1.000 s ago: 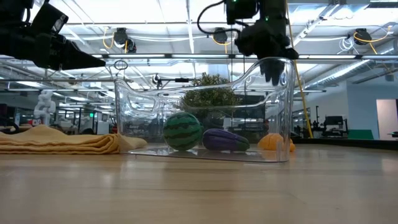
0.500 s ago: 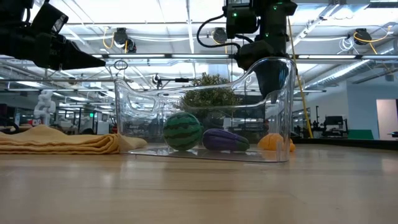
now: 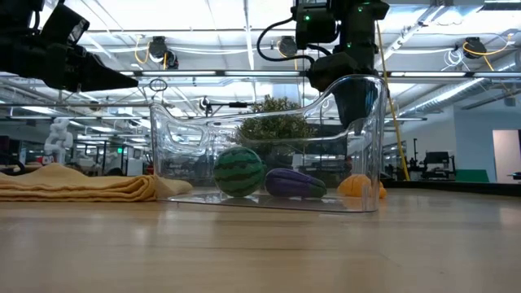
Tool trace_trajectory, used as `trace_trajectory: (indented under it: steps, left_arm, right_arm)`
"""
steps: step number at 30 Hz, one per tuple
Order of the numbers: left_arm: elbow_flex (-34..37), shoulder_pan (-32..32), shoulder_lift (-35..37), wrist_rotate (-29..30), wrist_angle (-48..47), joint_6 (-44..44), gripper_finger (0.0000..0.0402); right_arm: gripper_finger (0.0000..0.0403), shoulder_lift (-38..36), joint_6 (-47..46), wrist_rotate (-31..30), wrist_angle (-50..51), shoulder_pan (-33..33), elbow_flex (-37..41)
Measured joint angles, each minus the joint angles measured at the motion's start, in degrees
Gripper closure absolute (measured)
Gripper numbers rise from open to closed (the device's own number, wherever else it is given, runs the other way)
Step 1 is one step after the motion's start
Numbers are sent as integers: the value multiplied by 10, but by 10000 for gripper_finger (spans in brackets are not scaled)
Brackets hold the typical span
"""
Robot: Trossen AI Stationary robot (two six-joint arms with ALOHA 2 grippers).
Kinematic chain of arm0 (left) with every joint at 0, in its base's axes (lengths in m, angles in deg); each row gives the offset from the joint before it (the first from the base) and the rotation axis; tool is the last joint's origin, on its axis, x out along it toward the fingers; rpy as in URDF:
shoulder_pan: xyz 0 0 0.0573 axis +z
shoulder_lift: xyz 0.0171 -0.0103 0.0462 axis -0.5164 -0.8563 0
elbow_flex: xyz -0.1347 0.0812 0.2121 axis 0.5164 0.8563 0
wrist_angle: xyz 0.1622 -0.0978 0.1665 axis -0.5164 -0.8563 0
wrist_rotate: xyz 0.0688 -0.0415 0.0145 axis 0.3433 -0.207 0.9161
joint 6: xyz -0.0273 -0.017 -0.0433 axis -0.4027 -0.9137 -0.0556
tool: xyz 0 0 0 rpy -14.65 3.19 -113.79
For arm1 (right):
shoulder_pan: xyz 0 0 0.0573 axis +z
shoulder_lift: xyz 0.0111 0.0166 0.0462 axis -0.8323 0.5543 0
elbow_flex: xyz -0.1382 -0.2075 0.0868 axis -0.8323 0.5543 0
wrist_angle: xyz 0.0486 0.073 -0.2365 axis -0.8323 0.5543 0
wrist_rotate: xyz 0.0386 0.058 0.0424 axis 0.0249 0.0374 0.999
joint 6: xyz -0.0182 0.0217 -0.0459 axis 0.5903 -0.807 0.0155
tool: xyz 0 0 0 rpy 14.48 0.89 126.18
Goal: Pick and placing Produce into tupperware
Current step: Put the bread into the transparent bin
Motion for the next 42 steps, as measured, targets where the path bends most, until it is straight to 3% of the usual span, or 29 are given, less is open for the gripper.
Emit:
trace_trajectory:
  steps: [18,30,42]
  left_arm:
    - [0,0,0,0,-4,0,398]
    - [0,0,0,0,-5,0,398]
    - [0,0,0,0,-8,-1,398]
  right_arm:
    - [194,0,-19,3,-82,16,93]
    - [138,0,5,17,-125,25,112]
    - [128,0,53,13,-147,25,112]
